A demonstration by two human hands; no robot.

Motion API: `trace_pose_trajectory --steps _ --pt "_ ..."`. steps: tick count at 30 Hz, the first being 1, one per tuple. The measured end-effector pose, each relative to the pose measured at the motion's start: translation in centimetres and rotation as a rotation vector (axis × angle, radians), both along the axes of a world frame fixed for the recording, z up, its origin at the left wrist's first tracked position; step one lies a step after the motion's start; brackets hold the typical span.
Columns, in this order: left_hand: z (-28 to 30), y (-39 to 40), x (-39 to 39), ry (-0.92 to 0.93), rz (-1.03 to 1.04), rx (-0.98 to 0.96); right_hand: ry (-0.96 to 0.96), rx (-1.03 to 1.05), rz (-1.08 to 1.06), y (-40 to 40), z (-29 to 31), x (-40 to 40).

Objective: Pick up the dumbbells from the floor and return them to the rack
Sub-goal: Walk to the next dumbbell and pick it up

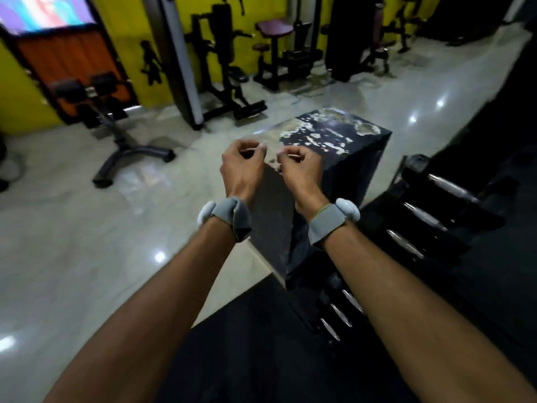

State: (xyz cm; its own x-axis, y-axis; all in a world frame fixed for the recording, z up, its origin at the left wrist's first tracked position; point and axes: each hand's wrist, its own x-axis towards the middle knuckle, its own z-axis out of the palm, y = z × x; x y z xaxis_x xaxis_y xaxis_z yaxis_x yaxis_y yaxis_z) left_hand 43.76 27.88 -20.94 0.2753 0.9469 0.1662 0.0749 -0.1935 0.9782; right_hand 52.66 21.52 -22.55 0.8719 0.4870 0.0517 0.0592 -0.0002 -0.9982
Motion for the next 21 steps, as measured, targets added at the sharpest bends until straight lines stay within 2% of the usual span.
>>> trace_pose_trajectory --steps 4,6,14,21 --pt "-0.5 5.2 -9.0 -0.068 0.151 -0.044 -0.091 0.009 0.159 6.4 0.8 -8.0" --pt "-0.4 6.8 -11.9 -0.079 0.176 -0.051 -0.090 0.041 0.216 8.6 0.9 -10.7" --pt "1.0 16.3 -32.5 -0.057 0.411 0.027 -0.031 0.041 0.543 20.4 1.9 -30.7" --pt "1.0 20.7 -47.5 -0.078 0.634 -0.011 -0.118 0.041 0.761 26.7 2.1 -45.2"
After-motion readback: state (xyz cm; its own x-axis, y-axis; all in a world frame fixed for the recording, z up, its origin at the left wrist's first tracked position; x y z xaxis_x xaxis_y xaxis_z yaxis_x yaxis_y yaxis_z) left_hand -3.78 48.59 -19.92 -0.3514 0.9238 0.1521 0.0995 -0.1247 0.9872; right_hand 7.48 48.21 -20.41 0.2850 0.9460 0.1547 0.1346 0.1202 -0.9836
